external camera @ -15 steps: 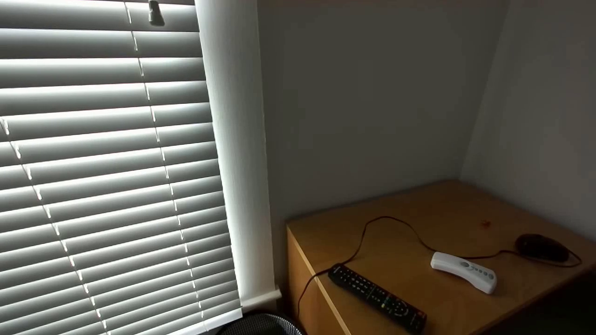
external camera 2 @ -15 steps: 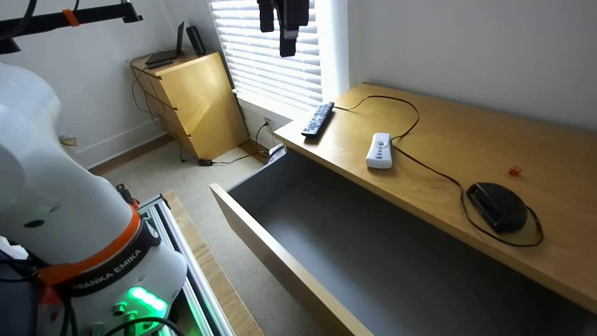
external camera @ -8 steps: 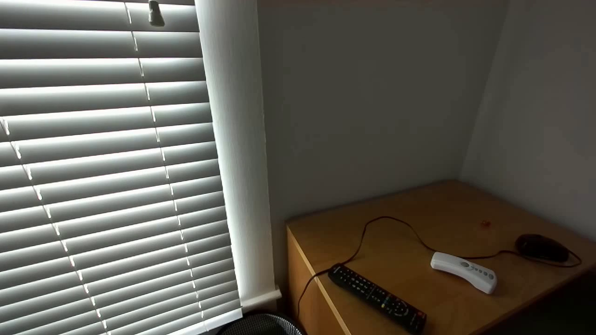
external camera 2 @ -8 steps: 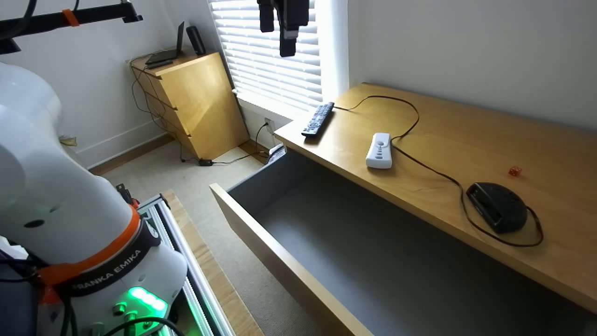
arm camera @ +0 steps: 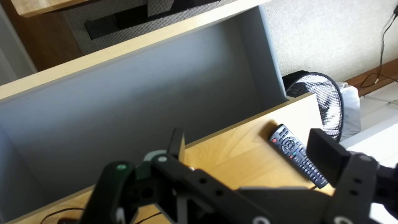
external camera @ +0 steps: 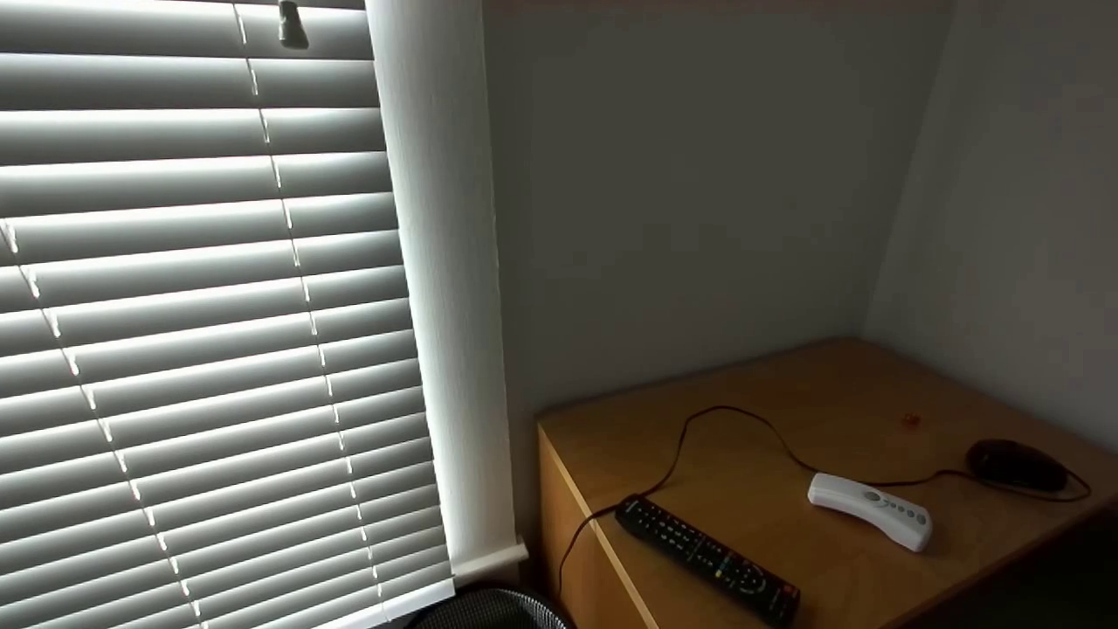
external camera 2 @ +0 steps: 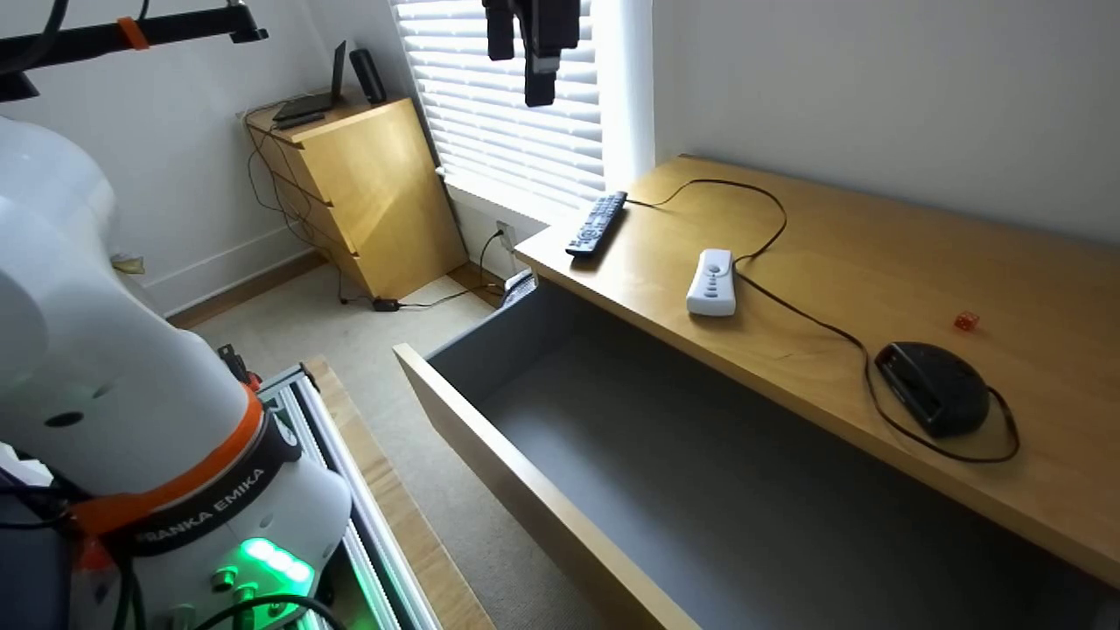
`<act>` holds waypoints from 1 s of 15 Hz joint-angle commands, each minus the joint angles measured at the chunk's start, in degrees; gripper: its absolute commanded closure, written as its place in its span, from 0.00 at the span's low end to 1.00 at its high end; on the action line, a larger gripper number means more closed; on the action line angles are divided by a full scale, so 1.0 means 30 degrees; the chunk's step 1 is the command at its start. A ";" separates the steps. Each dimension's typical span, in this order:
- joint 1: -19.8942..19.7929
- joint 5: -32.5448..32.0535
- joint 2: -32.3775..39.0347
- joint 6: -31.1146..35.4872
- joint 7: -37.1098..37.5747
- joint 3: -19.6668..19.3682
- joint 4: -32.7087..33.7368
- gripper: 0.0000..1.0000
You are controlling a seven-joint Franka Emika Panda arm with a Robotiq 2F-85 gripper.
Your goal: Pick up the white remote and move it to the right side of the cable on the brown surface
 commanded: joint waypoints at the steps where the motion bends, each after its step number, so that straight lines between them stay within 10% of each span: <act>1: -0.0349 0.0153 0.0049 -0.0060 -0.0162 0.0280 0.0041 0.00; 9: 0.0386 -0.0816 0.0909 0.0650 -0.1867 0.0929 -0.0013 0.00; 15: 0.1527 -0.2568 0.4148 0.6712 -0.3781 0.2415 -0.0693 0.00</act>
